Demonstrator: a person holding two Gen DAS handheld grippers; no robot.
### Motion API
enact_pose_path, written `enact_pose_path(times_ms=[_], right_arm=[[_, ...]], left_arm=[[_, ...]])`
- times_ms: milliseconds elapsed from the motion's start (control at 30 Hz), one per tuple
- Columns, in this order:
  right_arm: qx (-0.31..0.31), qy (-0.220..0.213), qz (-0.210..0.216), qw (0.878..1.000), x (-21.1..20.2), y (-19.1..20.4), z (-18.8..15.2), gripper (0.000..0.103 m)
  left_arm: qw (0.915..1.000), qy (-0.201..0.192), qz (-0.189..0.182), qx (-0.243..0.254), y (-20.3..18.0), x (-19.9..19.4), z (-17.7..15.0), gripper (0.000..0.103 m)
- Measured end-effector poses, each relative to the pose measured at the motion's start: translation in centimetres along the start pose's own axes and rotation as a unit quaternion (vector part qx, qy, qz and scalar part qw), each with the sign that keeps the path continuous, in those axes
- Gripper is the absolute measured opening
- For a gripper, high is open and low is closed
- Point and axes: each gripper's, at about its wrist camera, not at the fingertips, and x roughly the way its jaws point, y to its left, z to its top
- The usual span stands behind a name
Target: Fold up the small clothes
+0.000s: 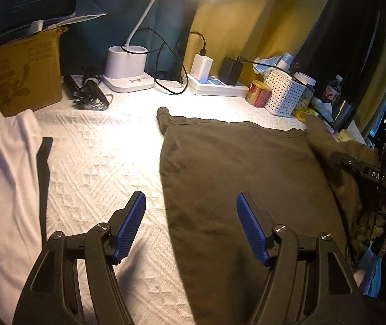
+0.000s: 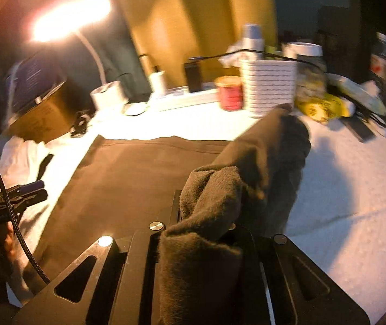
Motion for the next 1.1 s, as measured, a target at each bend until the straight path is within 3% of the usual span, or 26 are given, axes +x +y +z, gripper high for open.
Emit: enact_pose_path(times_ms=[500,733,833,933,1000,1067,1100], right_arm=[[-0.072,-0.006,0.078,0.994,1.6,10.0,1.1,0.013],[-0.12,0.006,0.111,0.986,2.5,14.3,-0.1,0.013],[-0.143,0.031,0.127,0.981,3.4,15.8,-1.2,0.013],[-0.181,0.084,0.121,0.972,5.0,17.8,-2.8,0.014],[-0.192,0.094,0.12,0.969,5.2,18.7,-3.7,0.023],[-0.195,0.094,0.131,0.967,4.6,19.4,-4.2,0.045],[-0.197,0.092,0.135,0.967,4.3,19.6,-4.3,0.047]], left_arm=[[0.9995,-0.027,0.002,-0.014,2.1,-2.5,-0.9,0.069],[0.9992,-0.034,0.01,-0.018,2.8,-3.8,-1.7,0.069],[0.999,-0.035,0.015,-0.021,3.1,-4.3,-2.1,0.069],[0.9989,-0.035,0.022,-0.022,3.4,-4.6,-2.4,0.069],[0.9988,-0.034,0.026,-0.023,3.6,-4.7,-2.6,0.069],[0.9987,-0.034,0.03,-0.023,3.7,-5.0,-2.7,0.069],[0.9986,-0.034,0.032,-0.022,3.6,-5.1,-2.7,0.069]])
